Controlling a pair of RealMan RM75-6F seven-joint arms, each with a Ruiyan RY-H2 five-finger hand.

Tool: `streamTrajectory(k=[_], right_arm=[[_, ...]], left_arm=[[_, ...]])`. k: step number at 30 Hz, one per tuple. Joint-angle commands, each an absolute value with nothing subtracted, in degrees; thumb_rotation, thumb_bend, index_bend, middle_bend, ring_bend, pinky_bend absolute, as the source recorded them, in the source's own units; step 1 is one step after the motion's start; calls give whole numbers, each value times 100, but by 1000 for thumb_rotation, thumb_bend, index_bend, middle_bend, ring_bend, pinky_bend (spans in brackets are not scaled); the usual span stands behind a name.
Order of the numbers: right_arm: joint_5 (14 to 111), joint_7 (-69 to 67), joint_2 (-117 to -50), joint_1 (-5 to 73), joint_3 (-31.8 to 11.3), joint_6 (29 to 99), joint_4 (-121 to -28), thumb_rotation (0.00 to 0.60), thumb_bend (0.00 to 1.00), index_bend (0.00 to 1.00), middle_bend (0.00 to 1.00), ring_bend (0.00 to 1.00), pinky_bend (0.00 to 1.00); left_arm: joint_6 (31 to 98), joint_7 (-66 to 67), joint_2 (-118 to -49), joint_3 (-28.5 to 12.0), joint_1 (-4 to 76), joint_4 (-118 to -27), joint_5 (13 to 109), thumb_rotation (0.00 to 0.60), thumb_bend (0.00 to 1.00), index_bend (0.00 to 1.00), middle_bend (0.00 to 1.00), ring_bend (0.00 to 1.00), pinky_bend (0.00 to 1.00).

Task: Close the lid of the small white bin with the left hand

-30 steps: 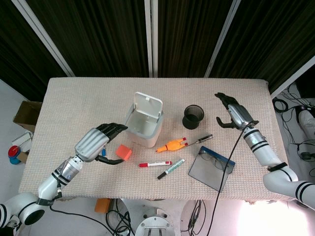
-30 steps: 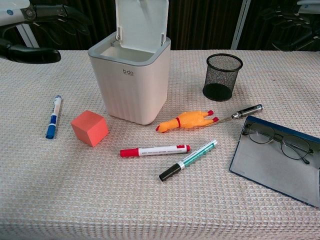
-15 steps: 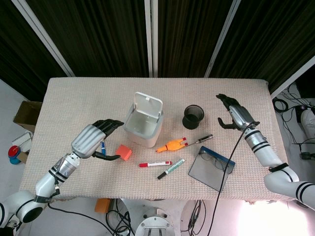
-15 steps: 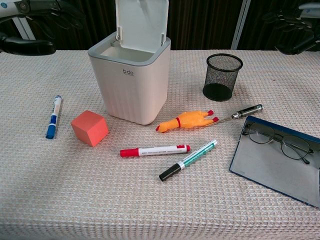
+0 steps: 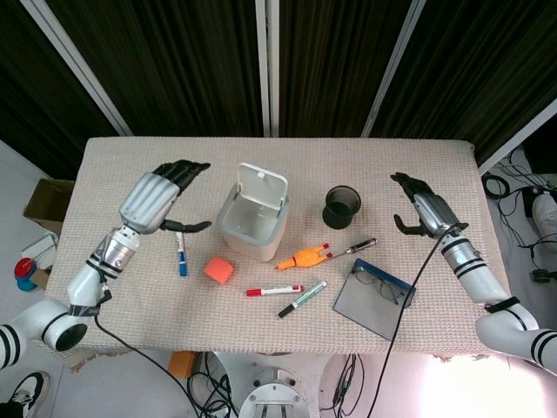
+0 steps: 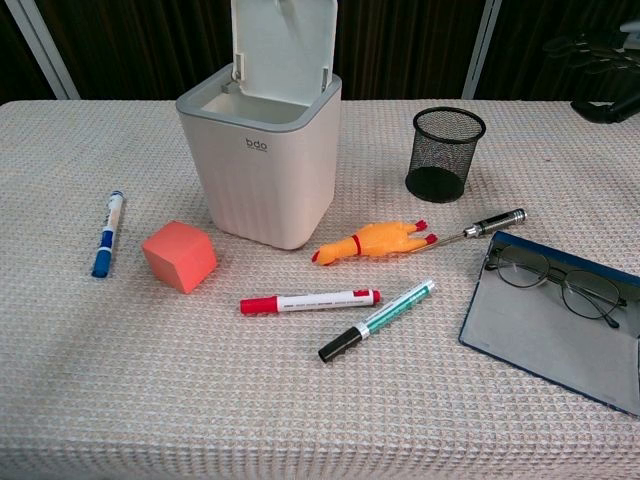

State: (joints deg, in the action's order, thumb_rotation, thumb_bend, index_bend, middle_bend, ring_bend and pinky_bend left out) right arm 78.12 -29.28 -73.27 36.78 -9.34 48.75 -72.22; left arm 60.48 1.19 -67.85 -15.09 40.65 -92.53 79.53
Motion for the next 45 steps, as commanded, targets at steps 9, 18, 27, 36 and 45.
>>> streamTrajectory(k=[9, 18, 27, 36, 45], right_arm=[[7946, -3060, -7485, 3584, -765, 4927, -6929, 600, 459, 0, 0, 0, 0], [8032, -3175, -7482, 3523, -729, 5061, -6808, 600, 459, 0, 0, 0, 0], [8069, -3279, -7441, 3511, -703, 5059, -6827, 600, 458, 0, 0, 0, 0], [8155, -3444, -7276, 3386, -689, 5304, -7058, 600, 457, 0, 0, 0, 0], [8645, -3639, -6666, 2860, -490, 6300, -7786, 600, 449, 0, 0, 0, 0]], left_arm=[[5143, 452, -7516, -2433, 5357, -8543, 6390, 94, 107, 115, 188, 136, 259], [4835, 867, -7692, -2215, 5769, -8525, 6325, 72, 108, 119, 264, 132, 245], [4766, 888, -7806, -1952, 5869, -8681, 6482, 67, 110, 126, 328, 131, 241], [5088, 891, -7501, -1687, 5622, -9194, 6889, 37, 78, 128, 447, 132, 239], [5647, 683, -7406, -1208, 5060, -9574, 7379, 0, 60, 128, 459, 132, 239]])
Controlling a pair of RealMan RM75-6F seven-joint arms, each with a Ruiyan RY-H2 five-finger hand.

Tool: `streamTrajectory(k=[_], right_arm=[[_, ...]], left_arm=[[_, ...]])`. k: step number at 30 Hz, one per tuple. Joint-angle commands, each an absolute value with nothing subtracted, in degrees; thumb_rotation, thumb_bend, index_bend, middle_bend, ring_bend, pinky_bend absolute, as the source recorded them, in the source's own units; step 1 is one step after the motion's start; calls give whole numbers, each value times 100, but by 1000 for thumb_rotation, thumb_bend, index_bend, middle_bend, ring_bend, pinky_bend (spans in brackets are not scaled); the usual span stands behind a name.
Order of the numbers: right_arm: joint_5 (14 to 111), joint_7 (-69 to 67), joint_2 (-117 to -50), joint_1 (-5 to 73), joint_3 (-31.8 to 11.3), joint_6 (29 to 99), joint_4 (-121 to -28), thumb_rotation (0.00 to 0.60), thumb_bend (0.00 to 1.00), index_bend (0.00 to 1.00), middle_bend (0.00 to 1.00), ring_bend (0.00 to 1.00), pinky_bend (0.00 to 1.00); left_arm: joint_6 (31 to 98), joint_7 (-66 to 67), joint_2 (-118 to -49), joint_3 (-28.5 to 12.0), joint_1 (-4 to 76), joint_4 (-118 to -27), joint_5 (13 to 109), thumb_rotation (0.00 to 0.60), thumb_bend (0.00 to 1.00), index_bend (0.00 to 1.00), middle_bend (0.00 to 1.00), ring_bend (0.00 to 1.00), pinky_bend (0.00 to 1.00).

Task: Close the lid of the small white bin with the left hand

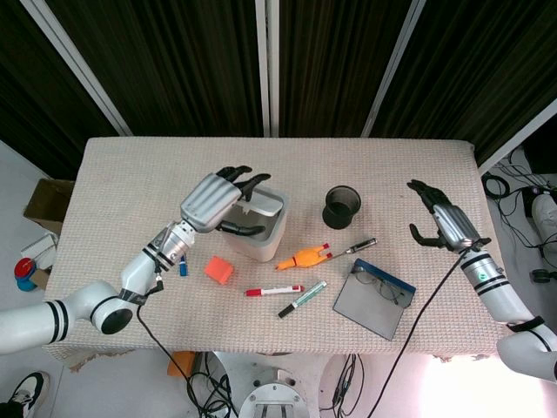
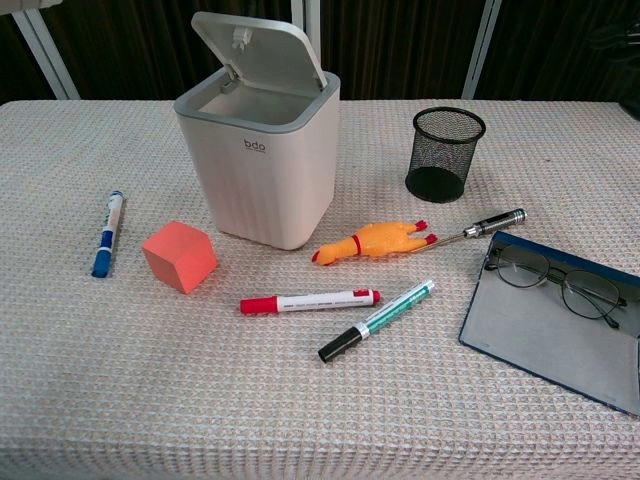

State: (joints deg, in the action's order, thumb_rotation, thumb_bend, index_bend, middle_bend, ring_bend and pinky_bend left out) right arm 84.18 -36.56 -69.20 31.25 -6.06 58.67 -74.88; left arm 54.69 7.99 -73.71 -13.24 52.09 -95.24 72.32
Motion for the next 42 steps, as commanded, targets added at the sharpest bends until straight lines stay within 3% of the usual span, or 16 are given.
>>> streamTrajectory(k=[1, 12, 21, 42], right_arm=[[8692, -3579, -6617, 2775, -455, 6441, -7859, 600, 449, 0, 0, 0, 0], [9014, -2353, -6573, 1574, 4, 8073, -8246, 600, 441, 0, 0, 0, 0], [9083, -1018, -6846, 1050, -23, 8867, -7956, 600, 444, 0, 0, 0, 0], [8789, -1291, -7068, 805, -7, 8415, -7625, 600, 437, 0, 0, 0, 0]], left_arm=[[5737, 647, -7452, -1166, 5004, -9551, 7460, 0, 60, 128, 459, 132, 239], [6384, 177, -8008, -727, 4542, -9174, 8210, 0, 56, 128, 447, 132, 239], [6536, 47, -8473, -638, 4450, -8688, 8482, 0, 61, 128, 419, 132, 239], [6698, -153, -8764, -637, 4327, -8264, 8755, 0, 61, 127, 399, 131, 239]])
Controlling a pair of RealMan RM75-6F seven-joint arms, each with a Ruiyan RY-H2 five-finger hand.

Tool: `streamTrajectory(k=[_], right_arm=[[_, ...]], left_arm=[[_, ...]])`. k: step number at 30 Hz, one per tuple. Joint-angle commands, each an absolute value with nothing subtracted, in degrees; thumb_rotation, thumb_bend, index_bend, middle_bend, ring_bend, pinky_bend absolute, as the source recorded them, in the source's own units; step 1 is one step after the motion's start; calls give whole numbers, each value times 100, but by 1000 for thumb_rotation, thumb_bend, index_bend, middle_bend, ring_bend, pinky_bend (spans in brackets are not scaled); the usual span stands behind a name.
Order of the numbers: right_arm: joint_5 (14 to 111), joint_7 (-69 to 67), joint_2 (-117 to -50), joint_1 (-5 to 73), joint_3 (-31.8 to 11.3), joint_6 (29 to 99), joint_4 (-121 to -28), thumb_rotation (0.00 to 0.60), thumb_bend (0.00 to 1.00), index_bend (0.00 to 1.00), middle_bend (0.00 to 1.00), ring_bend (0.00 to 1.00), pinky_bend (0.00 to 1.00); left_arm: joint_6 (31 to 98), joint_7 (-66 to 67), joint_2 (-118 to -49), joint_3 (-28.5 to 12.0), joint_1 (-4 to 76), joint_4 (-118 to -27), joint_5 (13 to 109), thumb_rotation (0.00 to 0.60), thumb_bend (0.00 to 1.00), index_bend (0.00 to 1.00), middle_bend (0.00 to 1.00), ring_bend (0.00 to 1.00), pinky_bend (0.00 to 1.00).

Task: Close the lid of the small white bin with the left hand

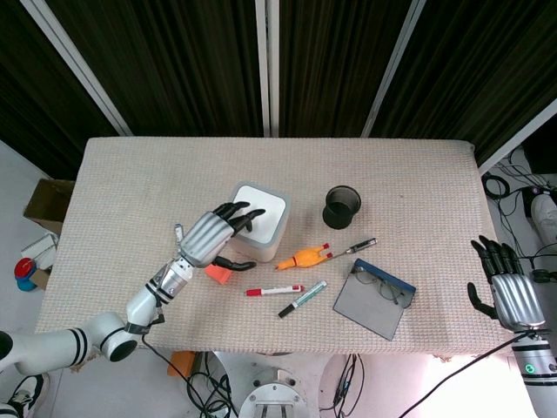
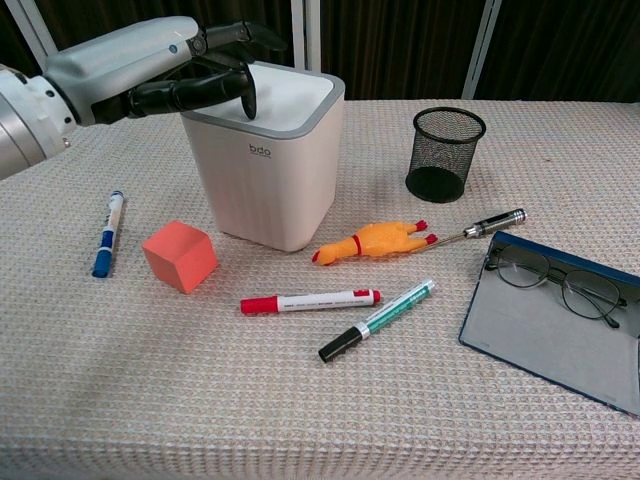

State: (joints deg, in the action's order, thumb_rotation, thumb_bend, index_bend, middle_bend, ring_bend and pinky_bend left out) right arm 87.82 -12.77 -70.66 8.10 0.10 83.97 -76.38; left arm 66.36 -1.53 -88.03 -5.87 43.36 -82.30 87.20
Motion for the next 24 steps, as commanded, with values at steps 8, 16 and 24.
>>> streamTrajectory(k=[8, 16, 24], right_arm=[[8816, -1362, -7060, 780, -62, 8435, -7572, 600, 438, 0, 0, 0, 0], [8659, -691, -7155, 512, -193, 8835, -7472, 600, 385, 0, 0, 0, 0], [8380, -572, -7295, 279, -243, 8855, -7389, 600, 364, 0, 0, 0, 0]], left_arm=[[7035, 305, -8289, -773, 4182, -8773, 8859, 0, 61, 128, 327, 132, 239], [7785, 1406, -7108, 2, 2927, -9669, 8563, 0, 61, 159, 211, 113, 232], [9084, 946, -7032, 723, 1396, -8892, 8648, 0, 61, 158, 168, 98, 230]])
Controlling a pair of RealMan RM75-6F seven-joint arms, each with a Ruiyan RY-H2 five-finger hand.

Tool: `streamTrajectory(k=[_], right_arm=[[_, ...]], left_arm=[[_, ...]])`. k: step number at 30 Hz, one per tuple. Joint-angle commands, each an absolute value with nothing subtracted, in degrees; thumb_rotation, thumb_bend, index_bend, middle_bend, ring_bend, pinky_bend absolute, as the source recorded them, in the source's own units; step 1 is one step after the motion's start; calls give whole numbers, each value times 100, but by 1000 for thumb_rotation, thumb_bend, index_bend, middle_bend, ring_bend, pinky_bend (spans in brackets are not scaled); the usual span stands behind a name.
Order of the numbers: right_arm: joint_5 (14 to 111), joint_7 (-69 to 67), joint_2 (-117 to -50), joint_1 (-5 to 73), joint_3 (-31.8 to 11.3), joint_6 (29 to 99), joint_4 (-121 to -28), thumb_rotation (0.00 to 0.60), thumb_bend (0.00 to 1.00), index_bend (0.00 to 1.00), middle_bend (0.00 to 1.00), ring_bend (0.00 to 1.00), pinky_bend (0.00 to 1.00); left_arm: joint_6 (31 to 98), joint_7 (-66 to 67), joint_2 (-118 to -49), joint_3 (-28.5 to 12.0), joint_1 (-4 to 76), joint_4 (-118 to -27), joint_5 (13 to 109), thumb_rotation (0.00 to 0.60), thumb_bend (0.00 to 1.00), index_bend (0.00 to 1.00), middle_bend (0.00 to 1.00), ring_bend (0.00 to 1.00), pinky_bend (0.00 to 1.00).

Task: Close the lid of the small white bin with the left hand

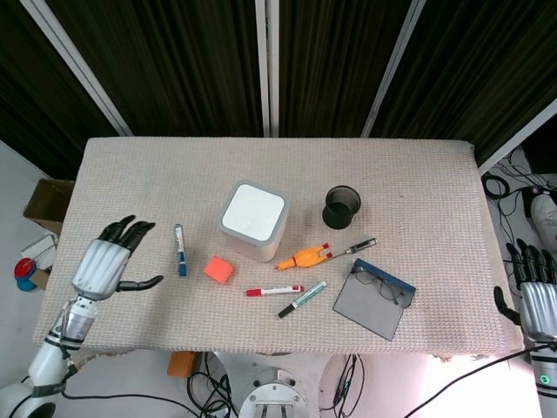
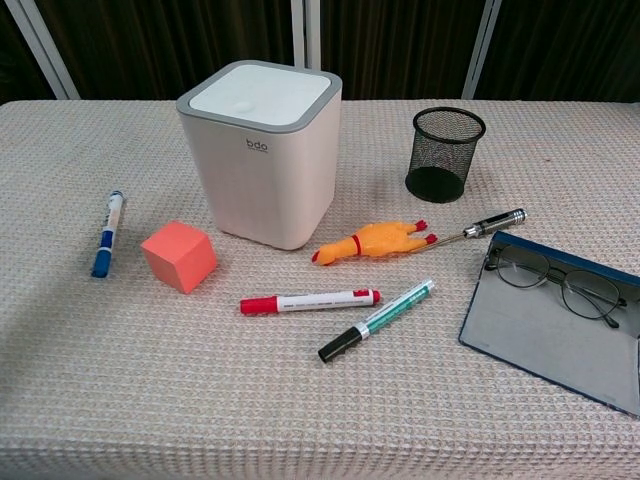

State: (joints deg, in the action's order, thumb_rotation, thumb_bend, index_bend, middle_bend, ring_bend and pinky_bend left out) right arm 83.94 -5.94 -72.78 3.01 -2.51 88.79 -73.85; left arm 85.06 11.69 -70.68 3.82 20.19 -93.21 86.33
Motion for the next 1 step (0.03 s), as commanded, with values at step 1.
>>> streamTrajectory(k=[1], right_arm=[[8376, -557, -7298, 271, -229, 8826, -7403, 600, 360, 0, 0, 0, 0]], left_arm=[[9167, 882, -7063, 742, 1296, -8805, 8662, 0, 61, 157, 165, 98, 230]])
